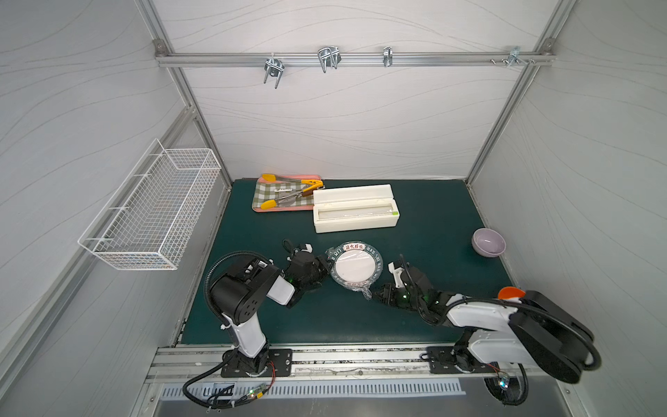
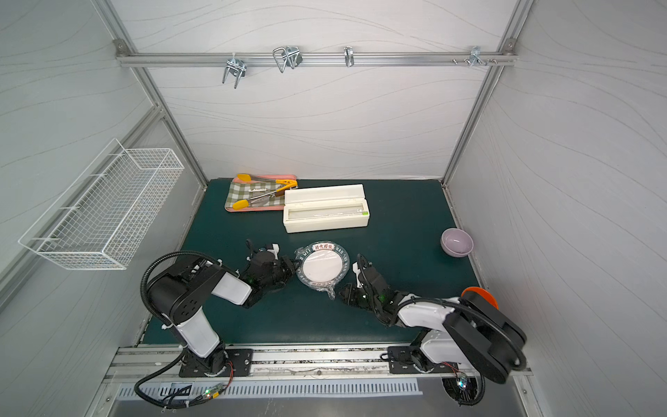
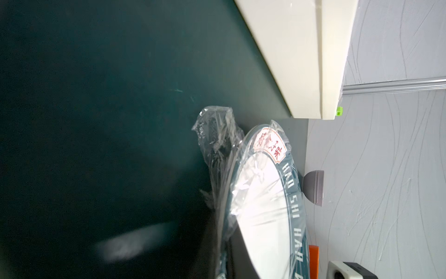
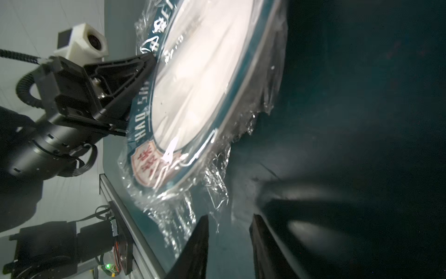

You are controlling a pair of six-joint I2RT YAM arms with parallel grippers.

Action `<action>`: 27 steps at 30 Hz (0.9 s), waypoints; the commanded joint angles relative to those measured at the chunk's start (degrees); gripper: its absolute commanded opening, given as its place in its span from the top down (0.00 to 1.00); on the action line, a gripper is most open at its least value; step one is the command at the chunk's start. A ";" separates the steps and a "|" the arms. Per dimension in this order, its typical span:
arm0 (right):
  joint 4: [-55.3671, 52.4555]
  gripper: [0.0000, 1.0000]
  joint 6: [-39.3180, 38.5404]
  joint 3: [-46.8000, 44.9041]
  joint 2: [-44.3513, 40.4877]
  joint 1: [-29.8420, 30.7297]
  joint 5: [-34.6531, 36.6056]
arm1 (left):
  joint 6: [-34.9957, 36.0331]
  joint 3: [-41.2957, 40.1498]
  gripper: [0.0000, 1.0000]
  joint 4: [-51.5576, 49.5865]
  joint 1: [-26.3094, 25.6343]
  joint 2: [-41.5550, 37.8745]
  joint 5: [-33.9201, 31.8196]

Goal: Wrap the plate with plastic wrap
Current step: Cover the plate with plastic wrap.

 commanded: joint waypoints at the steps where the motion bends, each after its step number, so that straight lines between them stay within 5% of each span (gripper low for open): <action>1: -24.42 0.60 -6.56 3.59 -8.47 -3.03 3.18 | 4.48 1.90 1.00 -5.69 -0.07 0.24 3.87; 8: -32.80 0.48 -26.41 14.30 -11.89 -18.02 -4.44 | 20.66 8.78 1.00 -21.44 0.05 1.82 15.32; 19: -19.78 0.40 -42.77 27.63 13.54 -22.11 -18.56 | 45.15 26.95 1.00 -56.88 0.10 6.71 17.24; 24: -20.86 0.37 -49.10 32.17 20.76 -21.82 -18.27 | 47.80 30.52 0.55 -59.41 1.93 7.62 13.96; 27: -21.59 0.37 -50.58 34.34 23.72 -21.59 -18.44 | 47.28 31.89 0.41 -60.35 4.70 6.19 13.30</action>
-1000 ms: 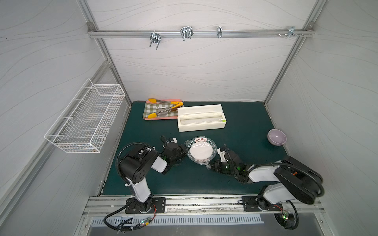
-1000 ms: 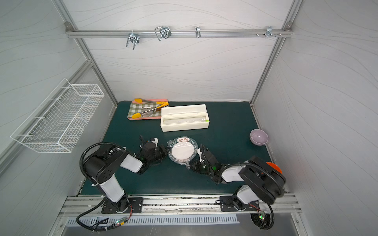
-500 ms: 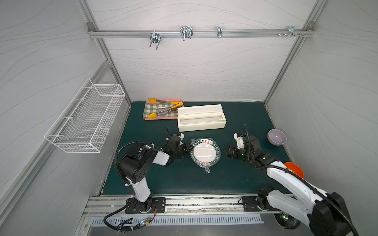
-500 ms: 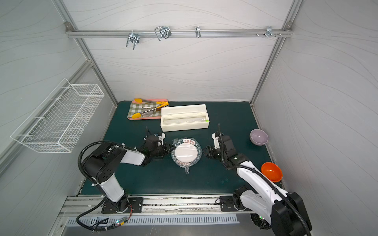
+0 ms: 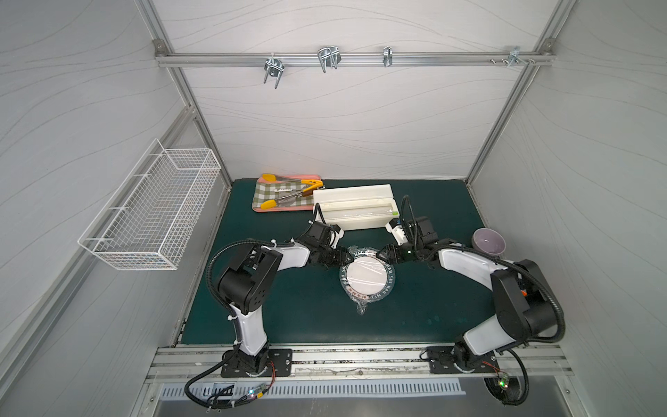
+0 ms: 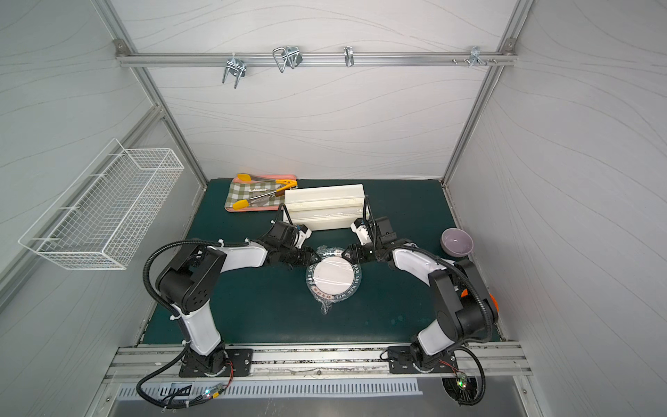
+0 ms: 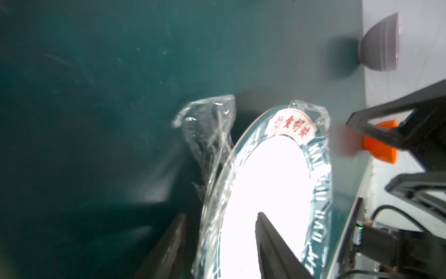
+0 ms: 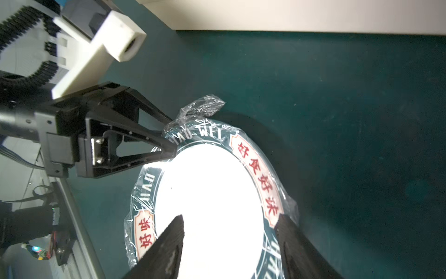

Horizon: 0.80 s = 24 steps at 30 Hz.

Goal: Wrap the plate with plastic wrap
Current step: Cover the plate with plastic wrap.

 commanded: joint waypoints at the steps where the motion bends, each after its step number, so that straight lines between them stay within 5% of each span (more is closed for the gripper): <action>1: -1.19 0.37 -6.50 3.08 2.33 1.08 -1.35 | 2.55 0.28 0.39 -10.49 3.73 -0.25 -5.24; 10: -8.72 0.36 -16.01 11.76 7.77 3.32 -1.41 | -15.54 -11.11 0.30 -11.42 -0.12 -19.94 -6.79; 18: -15.20 0.37 -16.06 17.86 14.22 3.54 -2.51 | -22.44 -19.96 0.38 -6.97 -5.29 -24.83 -1.84; 24: -14.84 0.37 -11.60 18.59 16.56 2.11 0.19 | -22.35 -19.79 0.52 -2.81 -7.12 -20.67 1.69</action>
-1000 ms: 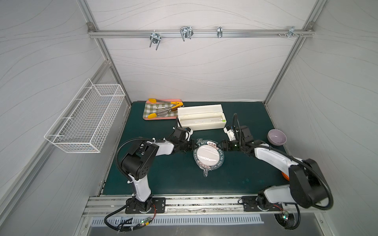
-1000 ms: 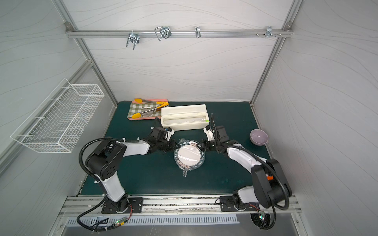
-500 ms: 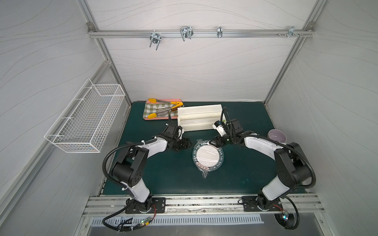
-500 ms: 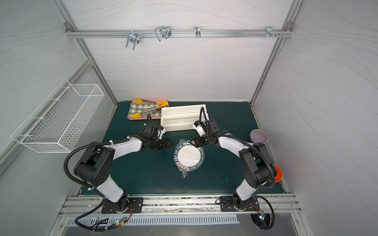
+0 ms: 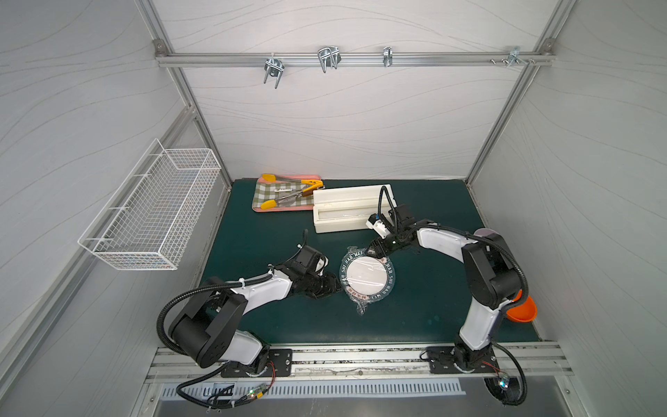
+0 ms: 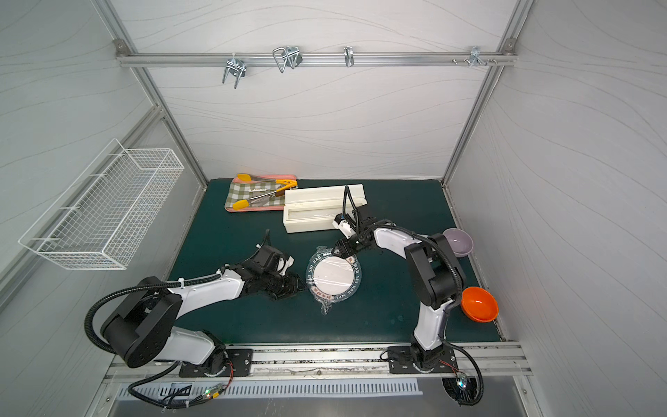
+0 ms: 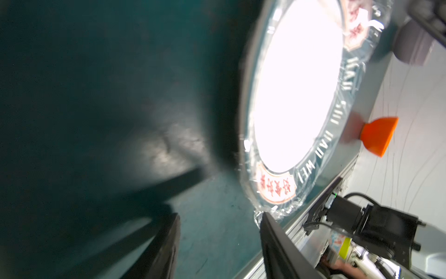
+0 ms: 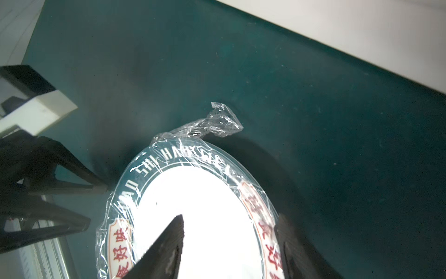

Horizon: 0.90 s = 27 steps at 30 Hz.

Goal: Wrap the plate with plastic wrap
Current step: Cover the plate with plastic wrap.

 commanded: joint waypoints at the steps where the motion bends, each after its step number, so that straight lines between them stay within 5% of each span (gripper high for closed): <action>1: -2.18 0.37 1.38 1.08 1.49 -1.13 0.48 | -1.51 0.95 0.56 4.69 -0.94 3.00 3.12; 11: 0.03 0.38 6.13 -4.00 1.69 -1.92 -2.00 | -2.68 1.90 0.93 7.08 -0.95 8.49 1.58; 18: 8.62 0.43 17.04 -13.62 -2.61 -0.66 -12.99 | -0.81 5.89 0.96 0.47 1.12 10.39 -5.34; 27: 20.11 0.43 36.06 -28.41 -12.58 2.80 -6.41 | 3.07 16.67 0.97 -3.64 7.67 19.25 -7.68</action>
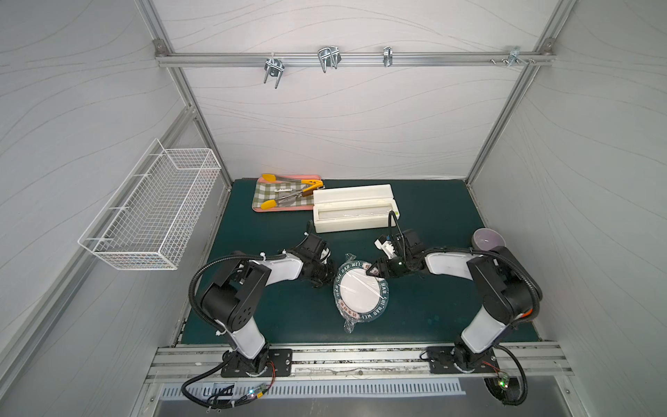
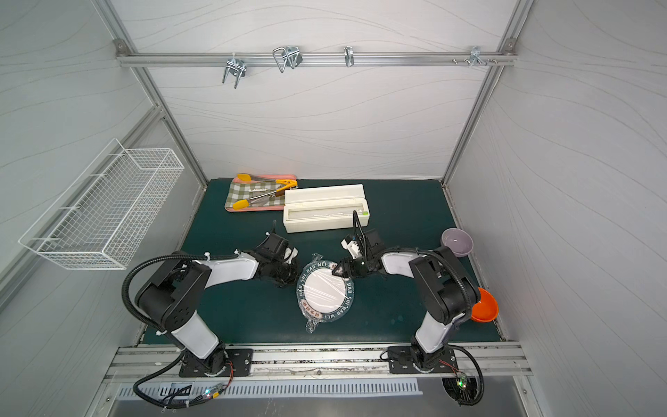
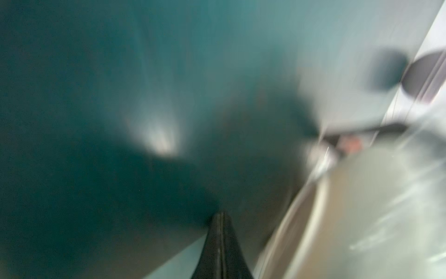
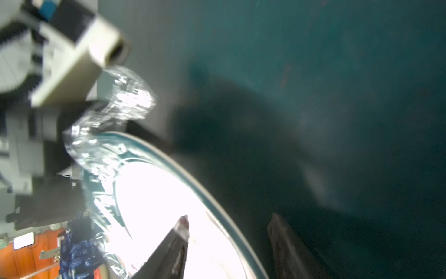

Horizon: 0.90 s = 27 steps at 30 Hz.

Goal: Wrap the plate with plastic wrap
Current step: Cover the plate with plastic wrap.

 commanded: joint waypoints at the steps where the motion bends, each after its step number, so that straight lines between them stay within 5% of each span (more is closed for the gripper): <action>1: -0.40 0.43 7.83 -3.34 -3.74 0.57 4.60 | 3.20 4.91 0.97 -2.12 2.55 4.83 -5.81; 3: -3.25 0.43 6.45 -2.52 -5.46 0.52 8.65 | 3.74 6.81 0.96 -2.97 3.72 6.41 -6.24; 7: -8.16 0.42 -1.02 2.17 -3.05 0.73 4.17 | 4.12 7.37 0.92 -5.27 6.35 4.66 -7.20; 13: -14.85 0.51 -8.61 6.98 1.55 0.91 -1.64 | 6.11 2.36 0.66 -9.91 7.14 -6.58 -8.97; 19: -10.37 0.72 -5.09 4.51 2.48 0.12 -1.93 | 6.23 -1.48 0.59 -11.56 7.14 -11.54 -8.08; 27: 3.69 0.97 9.17 -3.79 -2.77 -2.03 3.30 | 2.31 -5.05 0.59 -7.25 7.14 -13.50 -4.26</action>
